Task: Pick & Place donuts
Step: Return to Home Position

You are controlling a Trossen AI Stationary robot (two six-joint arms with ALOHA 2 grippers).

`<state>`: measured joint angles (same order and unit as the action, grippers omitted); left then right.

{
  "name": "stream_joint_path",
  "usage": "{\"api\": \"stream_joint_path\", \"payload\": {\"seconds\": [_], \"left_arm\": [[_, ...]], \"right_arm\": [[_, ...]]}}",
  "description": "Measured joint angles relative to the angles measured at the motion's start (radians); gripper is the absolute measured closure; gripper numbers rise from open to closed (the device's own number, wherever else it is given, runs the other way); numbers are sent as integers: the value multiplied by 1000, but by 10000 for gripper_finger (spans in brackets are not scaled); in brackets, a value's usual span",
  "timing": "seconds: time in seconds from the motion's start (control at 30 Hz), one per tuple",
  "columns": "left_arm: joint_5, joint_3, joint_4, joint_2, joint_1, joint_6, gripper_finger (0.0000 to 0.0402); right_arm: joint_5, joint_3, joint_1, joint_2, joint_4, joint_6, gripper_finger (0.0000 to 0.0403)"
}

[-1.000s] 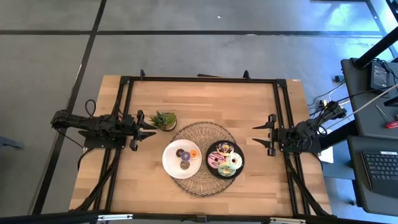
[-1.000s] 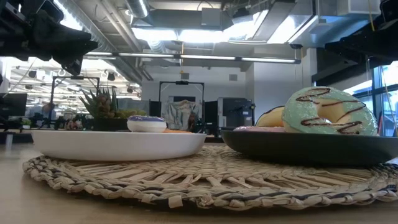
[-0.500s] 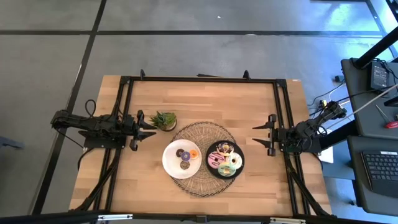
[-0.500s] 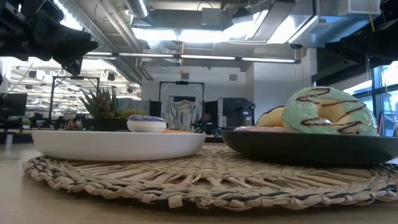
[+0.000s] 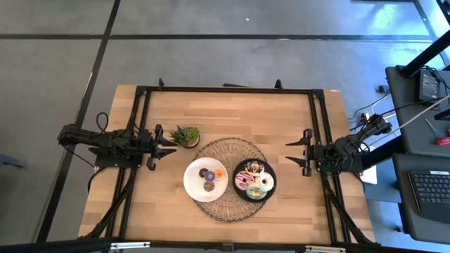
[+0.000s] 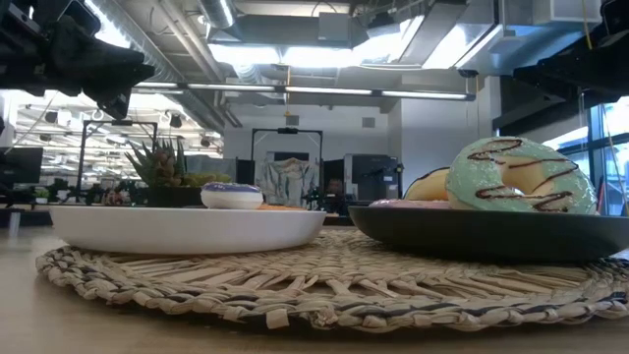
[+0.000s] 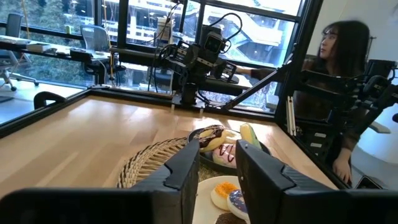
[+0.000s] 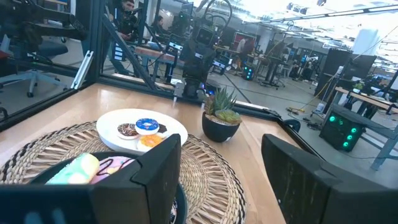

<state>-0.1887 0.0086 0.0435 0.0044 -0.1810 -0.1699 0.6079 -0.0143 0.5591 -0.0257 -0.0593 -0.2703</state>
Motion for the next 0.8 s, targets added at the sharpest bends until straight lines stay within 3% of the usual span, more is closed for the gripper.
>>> {"api": "stream_joint_path", "payload": {"seconds": [0.8], "left_arm": [[0,0,0,0,0,0,300]], "right_arm": [[0,0,0,0,0,0,178]]}}
